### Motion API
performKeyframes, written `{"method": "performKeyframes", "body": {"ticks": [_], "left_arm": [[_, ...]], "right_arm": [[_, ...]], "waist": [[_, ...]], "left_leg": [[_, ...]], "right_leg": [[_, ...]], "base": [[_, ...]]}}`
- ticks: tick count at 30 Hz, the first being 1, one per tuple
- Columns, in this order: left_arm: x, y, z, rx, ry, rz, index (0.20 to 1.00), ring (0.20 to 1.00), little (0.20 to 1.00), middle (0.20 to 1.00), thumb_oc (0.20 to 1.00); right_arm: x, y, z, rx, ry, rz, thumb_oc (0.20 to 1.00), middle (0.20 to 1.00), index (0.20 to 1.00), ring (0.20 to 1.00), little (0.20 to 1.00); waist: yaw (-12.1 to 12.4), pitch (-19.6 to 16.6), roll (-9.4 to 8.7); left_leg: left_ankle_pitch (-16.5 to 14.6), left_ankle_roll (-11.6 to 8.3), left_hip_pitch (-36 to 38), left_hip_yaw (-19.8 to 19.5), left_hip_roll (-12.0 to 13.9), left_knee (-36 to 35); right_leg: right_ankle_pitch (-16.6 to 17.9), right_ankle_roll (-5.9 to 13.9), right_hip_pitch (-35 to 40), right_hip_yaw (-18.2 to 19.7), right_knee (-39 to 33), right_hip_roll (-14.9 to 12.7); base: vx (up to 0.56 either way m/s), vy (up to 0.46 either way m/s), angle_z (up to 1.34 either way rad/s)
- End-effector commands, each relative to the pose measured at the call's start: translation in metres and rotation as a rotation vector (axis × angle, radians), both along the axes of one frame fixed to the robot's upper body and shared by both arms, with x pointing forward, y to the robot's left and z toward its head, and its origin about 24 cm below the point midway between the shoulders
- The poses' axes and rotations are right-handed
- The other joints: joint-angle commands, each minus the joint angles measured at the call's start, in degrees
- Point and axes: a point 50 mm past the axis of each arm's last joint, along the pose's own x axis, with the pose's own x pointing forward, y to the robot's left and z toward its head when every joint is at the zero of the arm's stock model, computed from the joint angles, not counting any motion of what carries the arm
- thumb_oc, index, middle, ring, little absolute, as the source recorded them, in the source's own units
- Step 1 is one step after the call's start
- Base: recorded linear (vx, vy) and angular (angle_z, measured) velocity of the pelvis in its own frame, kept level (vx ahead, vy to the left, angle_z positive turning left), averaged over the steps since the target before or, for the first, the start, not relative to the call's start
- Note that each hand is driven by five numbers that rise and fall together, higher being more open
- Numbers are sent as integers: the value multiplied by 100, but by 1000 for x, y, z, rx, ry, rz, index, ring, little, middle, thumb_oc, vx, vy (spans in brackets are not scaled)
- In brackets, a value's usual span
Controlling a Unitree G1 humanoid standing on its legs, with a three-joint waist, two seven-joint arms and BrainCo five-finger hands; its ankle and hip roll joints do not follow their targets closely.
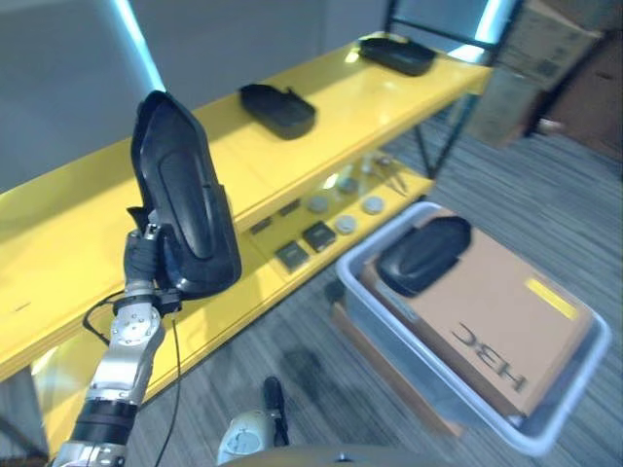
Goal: Move parts from the plastic box to the shelf.
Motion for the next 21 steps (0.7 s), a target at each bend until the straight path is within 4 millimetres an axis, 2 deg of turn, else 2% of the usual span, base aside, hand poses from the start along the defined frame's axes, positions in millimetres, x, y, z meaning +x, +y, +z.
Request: {"method": "performKeyframes", "body": {"ticks": [1, 5, 6, 7, 8, 9, 10, 11, 12, 14, 15, 16, 17, 18, 20, 21], "left_arm": [[-1, 29, 46, 76, -199, 67, 200, 200, 200, 200, 200], [-8, 37, 47, 94, -204, 42, 200, 200, 200, 200, 200], [-6, 38, 52, 108, -209, 12, 200, 200, 200, 200, 200], [-5, 38, 53, 112, -208, 7, 200, 200, 200, 200, 200], [-2, 37, 54, 117, -205, -3, 200, 200, 200, 200, 200], [0, 36, 54, 119, -204, -10, 200, 200, 200, 200, 200], [6, 32, 54, 130, -196, -24, 200, 200, 200, 200, 200], [7, 31, 54, 131, -196, -25, 200, 200, 200, 200, 200], [12, 27, 55, 128, -196, -34, 200, 200, 200, 200, 200], [17, 22, 57, 127, -194, -43, 200, 200, 200, 200, 200], [23, 17, 60, 128, -194, -58, 200, 200, 200, 200, 200], [26, 14, 62, 128, -195, -63, 200, 200, 200, 200, 200], [30, 10, 62, 127, -188, -70, 200, 200, 200, 200, 200], [31, 9, 61, 123, -181, -68, 200, 200, 200, 200, 200], [31, 11, 57, 98, -161, -59, 200, 200, 200, 200, 200], [30, 11, 52, 69, -137, -50, 200, 200, 200, 200, 200]], "right_arm": [[27, 3, 1, 8, -54, -21, 1000, 1000, 1000, 1000, 1000], [39, 14, 1, 36, -96, -34, 1000, 1000, 1000, 1000, 1000], [42, 18, 1, 47, -116, -71, 1000, 1000, 1000, 1000, 1000], [42, 18, 1, 48, -119, -80, 1000, 1000, 1000, 1000, 1000], [41, 18, 1, 52, -122, -97, 1000, 1000, 1000, 1000, 1000], [41, 18, 1, 52, -124, -107, 1000, 1000, 1000, 1000, 1000], [40, 17, 1, 55, -132, -134, 1000, 1000, 1000, 1000, 1000], [41, 16, 2, 55, -136, -137, 1000, 1000, 1000, 1000, 1000], [42, 11, 3, 51, -145, -134, 1000, 1000, 1000, 1000, 1000], [42, 10, 3, 52, -153, -137, 1000, 1000, 1000, 1000, 1000], [41, 8, 3, 55, -161, -159, 1000, 1000, 1000, 1000, 1000], [40, 7, 2, 55, -164, -170, 1000, 1000, 1000, 1000, 1000], [39, 6, 2, 55, -163, -184, 1000, 1000, 1000, 1000, 1000], [37, 7, 1, 52, -157, -189, 1000, 1000, 1000, 1000, 1000], [36, 8, 1, 46, -135, -177, 1000, 1000, 1000, 1000, 1000], [30, 4, 1, 39, -110, -166, 1000, 1000, 1000, 1000, 1000]], "waist": [[113, -85, -130], [388, -116, -134], [403, -124, -149], [394, -124, -149], [363, -127, -144], [312, -119, -112], [121, -54, -25], [67, -25, 70], [-103, 29, 147], [-222, 75, 143], [-308, 88, 31], [-350, 78, -25], [-436, 73, -139], [-508, 89, -194], [-623, 111, -273], [-655, 45, -324]], "left_leg": [[370, -79, -178, -231, -292, -9], [139, 159, -178, -535, -430, 166], [-29, 392, -57, -687, -602, 228], [-56, 436, -41, -701, -635, 238], [-117, 528, -10, -738, -703, 268], [-165, 595, 40, -793, -738, 278], [-287, 765, 257, -974, -826, 256], [-200, 794, 270, -955, -724, 247], [-230, 787, 443, -1225, -704, 210], [-258, 742, 575, -1431, -695, 198], [-326, 648, 661, -1648, -713, 223], [-360, 600, 664, -1751, -713, 249], [-475, 557, 710, -1884, -739, 306], [-571, 541, 766, -1962, -735, 349], [-690, 505, 941, -1972, -584, 347], [-631, 338, 1057, -1925, -301, 264]], "right_leg": [[510, 54, -389, 245, 25, 269], [68, 54, -313, 277, 706, 123], [170, 291, -477, 401, 1688, -161], [228, 345, -537, 443, 1923, -228], [424, 444, -702, 554, 2435, -373], [604, 484, -838, 695, 2966, -413], [911, 528, -1479, 1262, 4275, -389], [1051, 374, -1711, 1301, 4376, -298], [1085, 237, -2149, 1571, 4222, -229], [1186, 198, -2209, 1715, 3620, -274], [1290, 211, -1995, 1895, 2289, -363], [1400, 247, -1901, 2001, 1667, -387], [1668, 354, -1849, 2249, 942, -421], [1868, 429, -1864, 2422, 619, -431], [2040, 527, -1971, 2667, 523, -402], [1783, 549, -1750, 2629, 281, -291]], "base": [[161, 42, 6], [261, 66, -11], [340, 178, 32], [317, 210, 37], [144, 135, 44], [239, 199, 55], [135, 130, 50], [187, 31, 59], [92, -88, 72], [227, -255, 69], [298, -425, 47], [356, -501, 66], [312, -403, 75], [323, -389, 75], [269, -333, 71], [250, -355, 78]]}}
